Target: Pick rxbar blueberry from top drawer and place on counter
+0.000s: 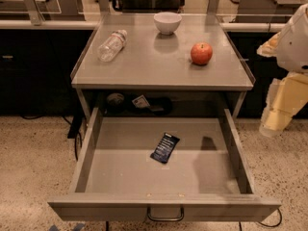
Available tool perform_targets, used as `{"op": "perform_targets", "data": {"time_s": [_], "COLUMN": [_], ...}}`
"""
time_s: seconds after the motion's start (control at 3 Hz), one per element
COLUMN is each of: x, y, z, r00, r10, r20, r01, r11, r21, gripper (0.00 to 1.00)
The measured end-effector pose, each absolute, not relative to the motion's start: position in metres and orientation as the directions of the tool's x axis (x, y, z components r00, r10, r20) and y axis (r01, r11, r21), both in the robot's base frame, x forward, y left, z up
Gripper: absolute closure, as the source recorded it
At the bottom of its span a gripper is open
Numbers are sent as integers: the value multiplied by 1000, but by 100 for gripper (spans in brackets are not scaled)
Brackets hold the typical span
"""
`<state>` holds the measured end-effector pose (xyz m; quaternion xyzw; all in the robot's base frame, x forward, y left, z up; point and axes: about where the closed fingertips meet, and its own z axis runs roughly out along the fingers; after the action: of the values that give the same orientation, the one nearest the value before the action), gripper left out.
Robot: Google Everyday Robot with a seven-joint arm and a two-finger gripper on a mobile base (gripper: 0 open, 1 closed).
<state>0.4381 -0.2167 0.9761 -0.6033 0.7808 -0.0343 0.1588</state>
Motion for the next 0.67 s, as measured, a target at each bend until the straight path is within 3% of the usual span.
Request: {"op": "perform_targets", "data": {"time_s": [0.67], "x": [441], "y": [-216], "z": [963], "r00": [-221], "r10": [-950], "r20": [-218], "r01": [-931], "r11": [272], "r21": [-243], "gripper": [0]}}
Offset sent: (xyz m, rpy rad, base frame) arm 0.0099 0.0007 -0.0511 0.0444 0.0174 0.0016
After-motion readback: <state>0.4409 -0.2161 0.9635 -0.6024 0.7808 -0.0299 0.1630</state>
